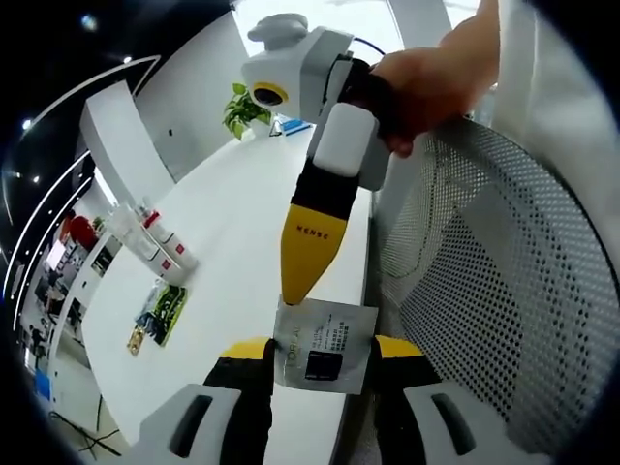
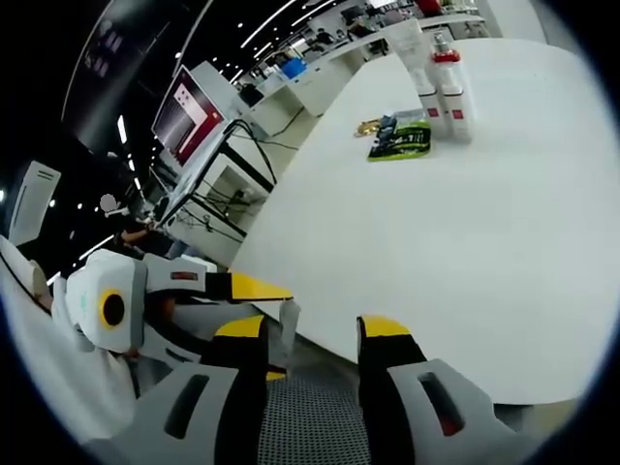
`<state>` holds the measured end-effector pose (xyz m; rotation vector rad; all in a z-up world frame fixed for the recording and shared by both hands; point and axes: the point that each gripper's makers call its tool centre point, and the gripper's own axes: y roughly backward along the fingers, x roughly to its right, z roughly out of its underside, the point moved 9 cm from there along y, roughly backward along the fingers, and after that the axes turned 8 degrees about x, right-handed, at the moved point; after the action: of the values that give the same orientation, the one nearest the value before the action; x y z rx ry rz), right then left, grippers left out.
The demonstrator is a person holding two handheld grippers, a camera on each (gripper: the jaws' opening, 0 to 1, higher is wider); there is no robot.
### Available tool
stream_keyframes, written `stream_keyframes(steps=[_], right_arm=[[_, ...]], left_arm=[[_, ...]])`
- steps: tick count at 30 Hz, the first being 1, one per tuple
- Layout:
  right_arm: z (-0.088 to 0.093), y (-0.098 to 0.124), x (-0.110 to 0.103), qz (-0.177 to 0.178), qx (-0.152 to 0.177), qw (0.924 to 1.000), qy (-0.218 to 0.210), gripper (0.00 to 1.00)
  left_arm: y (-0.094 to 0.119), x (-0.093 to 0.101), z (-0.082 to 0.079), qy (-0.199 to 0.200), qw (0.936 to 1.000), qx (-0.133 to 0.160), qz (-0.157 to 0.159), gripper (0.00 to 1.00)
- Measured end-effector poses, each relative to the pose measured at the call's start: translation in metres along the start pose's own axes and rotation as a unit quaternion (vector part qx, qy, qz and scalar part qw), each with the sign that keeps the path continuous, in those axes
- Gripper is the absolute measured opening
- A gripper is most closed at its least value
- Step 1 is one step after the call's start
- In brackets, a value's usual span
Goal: Arrange the skincare products in the storage area until every visible bottle or jar stands upright without overlapping.
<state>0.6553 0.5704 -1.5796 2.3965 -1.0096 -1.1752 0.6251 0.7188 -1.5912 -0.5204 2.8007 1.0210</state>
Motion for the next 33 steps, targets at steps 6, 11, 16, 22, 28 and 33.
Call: stream_keyframes(steps=[6, 11, 16, 22, 28, 33], right_arm=[[0.002, -0.001, -0.001, -0.012, -0.015, 0.9998, -0.006, 0.28], [0.004, -0.002, -0.006, -0.040, -0.027, 0.9986, -0.023, 0.21], [0.010, -0.004, -0.011, -0.052, -0.048, 0.9974, -0.003, 0.19], [0.006, -0.001, -0.010, -0.051, -0.055, 0.9970, -0.020, 0.00], [0.005, 0.004, -0.011, -0.055, -0.053, 0.9968, -0.023, 0.00], [0.005, 0.008, -0.010, -0.052, -0.046, 0.9973, -0.025, 0.00]], left_arm=[[0.000, -0.001, -0.003, 0.009, 0.9999, 0.008, 0.003, 0.41], [0.001, 0.000, -0.005, 0.001, 0.9999, 0.016, -0.003, 0.41], [0.004, 0.004, -0.017, -0.015, 0.9981, 0.060, 0.007, 0.41], [0.003, 0.006, -0.017, 0.006, 0.9971, 0.071, 0.028, 0.41], [0.004, 0.002, -0.016, 0.057, 0.9944, 0.078, 0.042, 0.42], [0.011, -0.008, -0.018, 0.161, 0.9788, 0.119, 0.043, 0.44]])
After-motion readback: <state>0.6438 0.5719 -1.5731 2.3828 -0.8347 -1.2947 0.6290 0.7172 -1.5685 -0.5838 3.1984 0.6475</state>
